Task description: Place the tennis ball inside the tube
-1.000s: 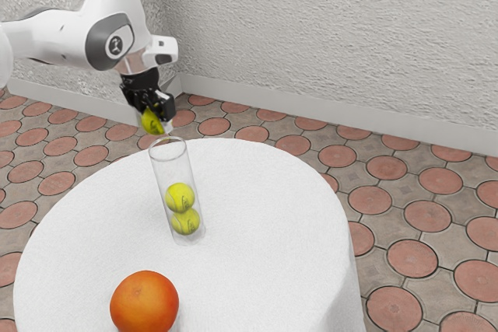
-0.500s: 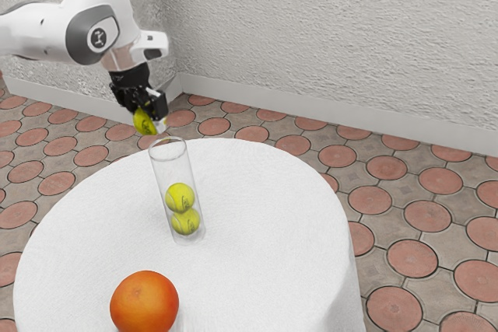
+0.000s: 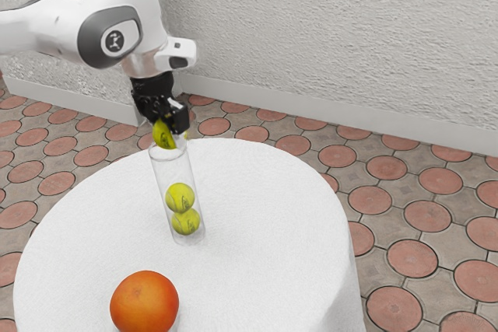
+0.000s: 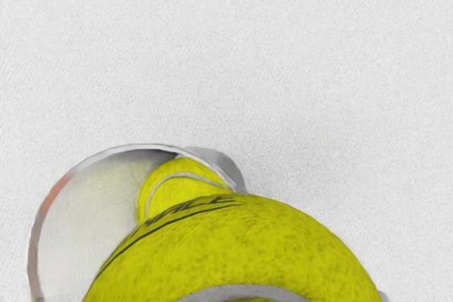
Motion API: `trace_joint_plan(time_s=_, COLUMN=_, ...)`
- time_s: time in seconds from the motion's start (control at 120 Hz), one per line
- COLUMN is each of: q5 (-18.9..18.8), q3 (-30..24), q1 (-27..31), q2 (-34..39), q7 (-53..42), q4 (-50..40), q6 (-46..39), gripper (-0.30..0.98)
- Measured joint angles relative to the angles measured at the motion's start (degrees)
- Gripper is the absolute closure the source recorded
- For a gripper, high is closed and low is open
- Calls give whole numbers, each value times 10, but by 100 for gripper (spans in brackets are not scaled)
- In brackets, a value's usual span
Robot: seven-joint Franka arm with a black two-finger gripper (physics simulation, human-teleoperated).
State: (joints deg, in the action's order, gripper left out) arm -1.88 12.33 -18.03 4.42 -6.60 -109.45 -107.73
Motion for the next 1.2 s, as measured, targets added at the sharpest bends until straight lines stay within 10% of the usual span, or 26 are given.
trace_joint_plan(time_s=0.767, q5=-1, q3=-2, q1=59, q2=-34, q7=30, q4=26, q6=4, gripper=37)
trace_joint_plan(time_s=1.2, q5=0, q3=-2, q1=-10, q2=-28, q7=38, q4=14, q6=8, gripper=37)
